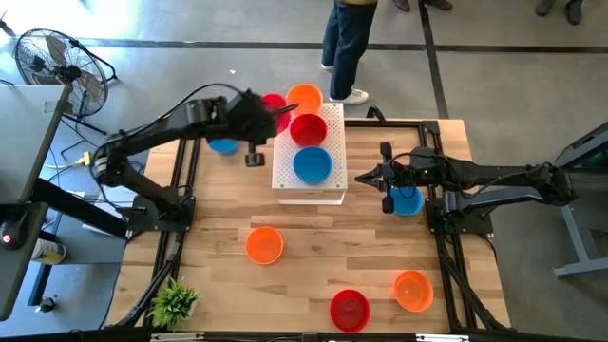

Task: Pick & Place Mini bowls
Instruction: Stack the red bowl on top of the other red bowls on the shelf

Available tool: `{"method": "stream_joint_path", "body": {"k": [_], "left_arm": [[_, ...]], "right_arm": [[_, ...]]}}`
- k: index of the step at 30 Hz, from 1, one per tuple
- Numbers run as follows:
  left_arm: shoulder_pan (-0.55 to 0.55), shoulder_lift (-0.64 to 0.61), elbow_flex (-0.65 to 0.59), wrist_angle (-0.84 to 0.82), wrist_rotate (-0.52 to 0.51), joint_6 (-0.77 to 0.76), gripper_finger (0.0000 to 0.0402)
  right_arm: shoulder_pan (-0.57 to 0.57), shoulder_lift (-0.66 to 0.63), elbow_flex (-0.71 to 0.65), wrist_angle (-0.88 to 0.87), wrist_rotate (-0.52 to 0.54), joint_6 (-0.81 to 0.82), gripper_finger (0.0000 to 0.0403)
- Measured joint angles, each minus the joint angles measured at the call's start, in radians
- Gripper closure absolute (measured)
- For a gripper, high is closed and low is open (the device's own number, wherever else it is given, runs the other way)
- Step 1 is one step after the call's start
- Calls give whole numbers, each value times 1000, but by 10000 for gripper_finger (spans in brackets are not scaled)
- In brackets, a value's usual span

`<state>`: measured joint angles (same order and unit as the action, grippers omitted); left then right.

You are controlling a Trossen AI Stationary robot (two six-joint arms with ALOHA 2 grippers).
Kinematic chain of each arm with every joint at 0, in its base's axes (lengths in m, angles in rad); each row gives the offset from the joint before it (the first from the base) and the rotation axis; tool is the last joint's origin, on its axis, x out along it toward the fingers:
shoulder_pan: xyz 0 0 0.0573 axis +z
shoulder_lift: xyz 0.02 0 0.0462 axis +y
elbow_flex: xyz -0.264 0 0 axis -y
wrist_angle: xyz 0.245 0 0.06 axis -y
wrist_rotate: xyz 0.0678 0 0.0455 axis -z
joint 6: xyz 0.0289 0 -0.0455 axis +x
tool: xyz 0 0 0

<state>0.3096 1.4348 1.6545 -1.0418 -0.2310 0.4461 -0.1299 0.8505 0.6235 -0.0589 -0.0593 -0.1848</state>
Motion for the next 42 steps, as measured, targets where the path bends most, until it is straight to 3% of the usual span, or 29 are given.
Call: {"method": "stream_joint_path", "body": {"k": [4, 9, 23, 42], "left_arm": [[0, 115, 125, 3, 21, 107, 401], [12, 207, 211, 8, 150, 173, 401], [36, 365, 212, 47, 220, 197, 401], [38, 403, 212, 57, 181, 159, 380]], "right_arm": [[0, 0, 0, -7, 0, 1, 403], [0, 0, 0, -11, -4, 4, 403], [0, 0, 0, -13, -27, 2, 403], [0, 0, 0, -19, -27, -2, 403]]}}
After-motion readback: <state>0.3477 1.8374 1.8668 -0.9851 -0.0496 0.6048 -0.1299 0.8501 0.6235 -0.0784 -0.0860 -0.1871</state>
